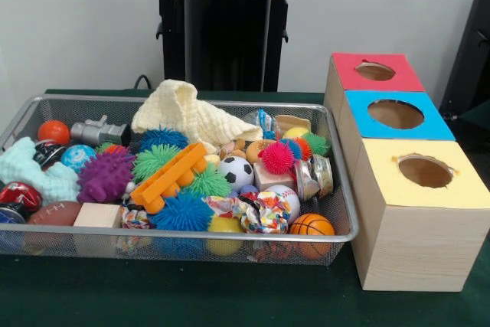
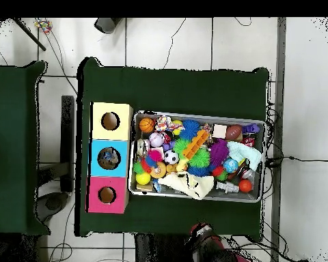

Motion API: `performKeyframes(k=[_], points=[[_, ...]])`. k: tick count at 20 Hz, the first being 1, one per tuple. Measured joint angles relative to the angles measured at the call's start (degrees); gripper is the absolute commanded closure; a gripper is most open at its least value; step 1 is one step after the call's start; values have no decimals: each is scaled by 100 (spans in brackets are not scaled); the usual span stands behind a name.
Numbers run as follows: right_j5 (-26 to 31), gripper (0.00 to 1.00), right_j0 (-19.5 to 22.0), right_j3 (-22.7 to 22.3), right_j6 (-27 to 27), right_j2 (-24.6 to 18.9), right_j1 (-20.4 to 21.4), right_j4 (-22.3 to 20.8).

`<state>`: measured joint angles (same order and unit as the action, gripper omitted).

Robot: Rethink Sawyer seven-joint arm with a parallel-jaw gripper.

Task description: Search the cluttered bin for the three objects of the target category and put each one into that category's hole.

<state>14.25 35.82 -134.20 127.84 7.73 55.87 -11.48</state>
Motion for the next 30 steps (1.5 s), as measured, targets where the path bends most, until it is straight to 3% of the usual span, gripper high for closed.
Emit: performKeyframes(k=[2,3,10,20,30], points=[[-1,0,137,-35,-19,-148,82,-186],[0,0,478,-151,-79,-520,294,-631],[2,0,1197,-452,-211,-1564,745,-1542],[1,0,1057,-426,-211,-2119,691,-2237],[1,0,557,-12,-211,-2601,236,-3222]])
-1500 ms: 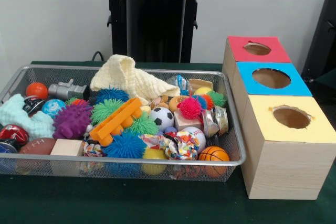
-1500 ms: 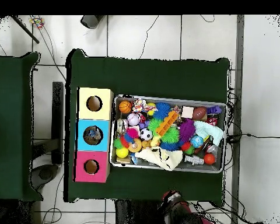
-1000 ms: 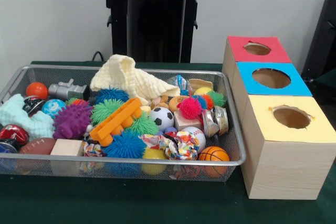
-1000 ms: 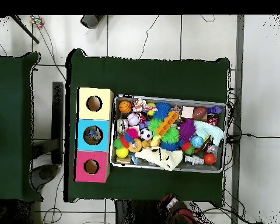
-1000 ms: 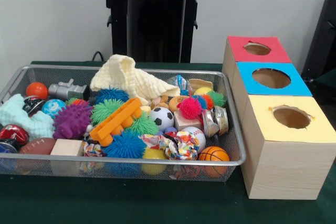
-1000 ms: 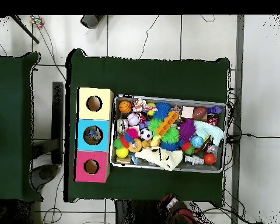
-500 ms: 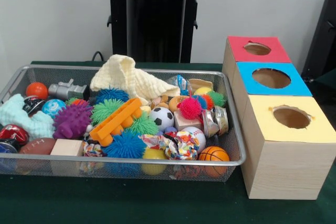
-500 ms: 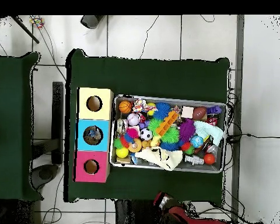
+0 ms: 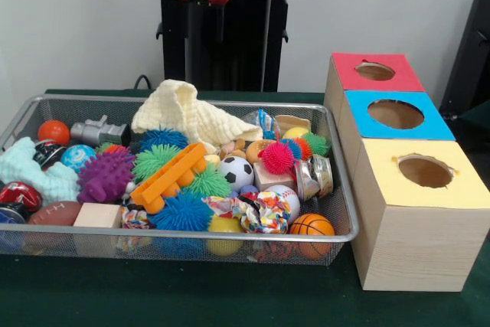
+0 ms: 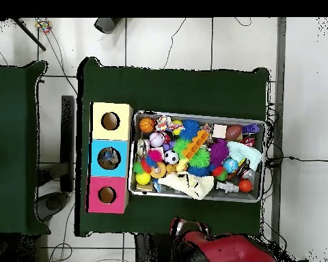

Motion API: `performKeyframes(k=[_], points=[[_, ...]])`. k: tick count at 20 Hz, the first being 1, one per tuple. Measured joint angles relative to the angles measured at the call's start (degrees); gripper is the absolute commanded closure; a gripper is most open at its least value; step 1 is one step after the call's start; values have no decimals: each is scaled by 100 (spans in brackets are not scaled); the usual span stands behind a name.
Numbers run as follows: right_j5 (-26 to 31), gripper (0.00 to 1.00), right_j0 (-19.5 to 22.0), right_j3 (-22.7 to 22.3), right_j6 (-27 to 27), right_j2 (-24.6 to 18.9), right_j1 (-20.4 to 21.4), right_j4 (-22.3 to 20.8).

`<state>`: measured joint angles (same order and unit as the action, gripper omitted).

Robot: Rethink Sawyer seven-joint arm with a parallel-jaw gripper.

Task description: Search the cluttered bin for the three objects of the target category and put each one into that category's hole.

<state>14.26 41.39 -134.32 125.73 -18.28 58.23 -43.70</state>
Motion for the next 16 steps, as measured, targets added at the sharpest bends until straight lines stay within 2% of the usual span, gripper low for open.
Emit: performKeyframes(k=[8,13,14,16], points=[[1,0,-390,188,0,-191,-335,-368],[0,0,-960,189,0,-135,-438,-582],[-28,0,-1371,194,0,-24,-530,-718],[-64,0,-1664,200,0,85,-615,-810]])
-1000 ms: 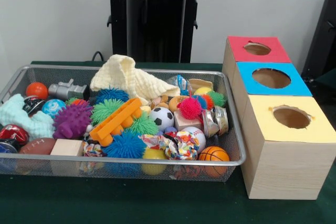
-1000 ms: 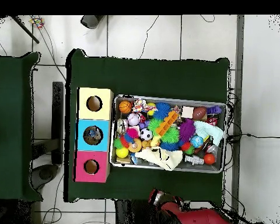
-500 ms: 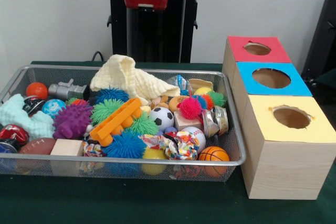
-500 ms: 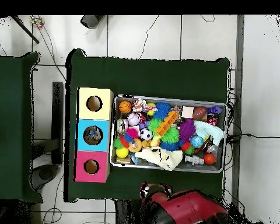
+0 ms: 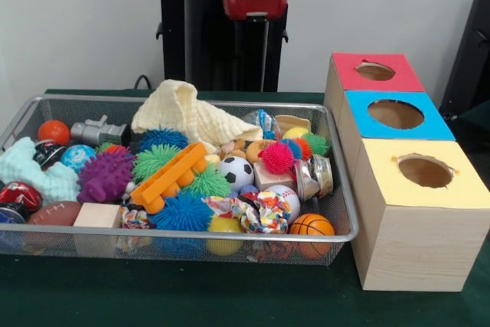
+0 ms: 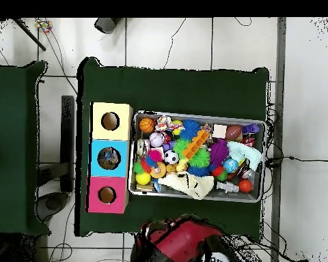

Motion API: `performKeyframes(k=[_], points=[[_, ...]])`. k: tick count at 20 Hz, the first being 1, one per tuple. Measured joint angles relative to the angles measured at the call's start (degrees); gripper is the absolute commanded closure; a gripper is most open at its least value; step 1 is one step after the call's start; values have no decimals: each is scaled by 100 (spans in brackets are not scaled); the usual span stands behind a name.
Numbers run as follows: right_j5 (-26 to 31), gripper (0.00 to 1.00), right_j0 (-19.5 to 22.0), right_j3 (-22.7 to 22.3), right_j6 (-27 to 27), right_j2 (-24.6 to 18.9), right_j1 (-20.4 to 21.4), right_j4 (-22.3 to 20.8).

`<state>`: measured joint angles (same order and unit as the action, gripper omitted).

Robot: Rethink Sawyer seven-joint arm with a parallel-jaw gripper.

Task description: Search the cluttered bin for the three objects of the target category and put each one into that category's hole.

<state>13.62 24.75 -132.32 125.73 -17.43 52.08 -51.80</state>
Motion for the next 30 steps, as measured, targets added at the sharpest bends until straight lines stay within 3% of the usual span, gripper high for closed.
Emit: performKeyframes(k=[2,4,5,10,12,16,23,30], points=[[-153,0,-746,30,1,333,-287,-180],[-259,0,-1028,53,1,491,-433,-233],[-461,0,-1415,102,2,744,-673,-282],[-1048,0,-1992,263,2,1276,-1208,-288],[-1426,0,-2080,369,2,1546,-1507,-288],[-1594,0,-1878,438,2,1696,-1712,-287],[-1594,0,-1374,581,2,1780,-1814,-287],[-1595,0,-1339,783,2,1951,-1913,-253]])
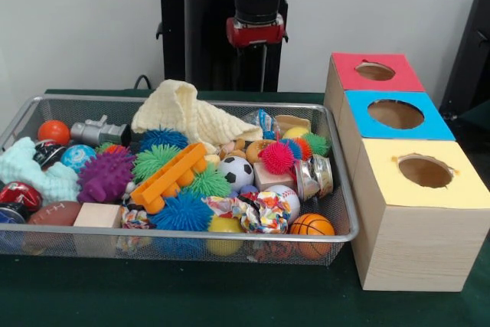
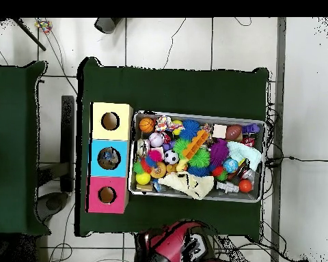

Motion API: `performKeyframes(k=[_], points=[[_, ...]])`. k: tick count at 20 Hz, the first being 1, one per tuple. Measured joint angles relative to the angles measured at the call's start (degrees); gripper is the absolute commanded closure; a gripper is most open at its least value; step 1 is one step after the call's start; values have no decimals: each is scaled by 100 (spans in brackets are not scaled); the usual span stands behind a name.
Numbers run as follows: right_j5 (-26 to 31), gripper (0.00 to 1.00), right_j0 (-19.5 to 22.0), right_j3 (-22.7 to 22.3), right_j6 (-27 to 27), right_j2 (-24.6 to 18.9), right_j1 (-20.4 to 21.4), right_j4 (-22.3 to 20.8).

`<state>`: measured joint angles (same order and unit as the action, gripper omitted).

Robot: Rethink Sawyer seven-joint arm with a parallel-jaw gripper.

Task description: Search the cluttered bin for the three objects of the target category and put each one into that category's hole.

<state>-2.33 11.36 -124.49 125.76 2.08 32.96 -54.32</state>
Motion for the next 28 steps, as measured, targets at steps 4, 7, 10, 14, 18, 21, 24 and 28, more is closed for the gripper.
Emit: performKeyframes(k=[4,7,10,14,18,21,24,28], points=[[0,0,-170,150,0,158,-134,139],[0,0,-322,259,0,261,-238,250],[-1,0,-522,378,0,382,-374,438],[-1,0,-696,548,0,505,-595,663],[-1,0,-701,647,0,570,-744,757],[-8,0,-700,700,0,619,-871,801],[-46,0,-696,725,0,652,-987,808],[-68,0,-683,736,0,700,-1123,810]])
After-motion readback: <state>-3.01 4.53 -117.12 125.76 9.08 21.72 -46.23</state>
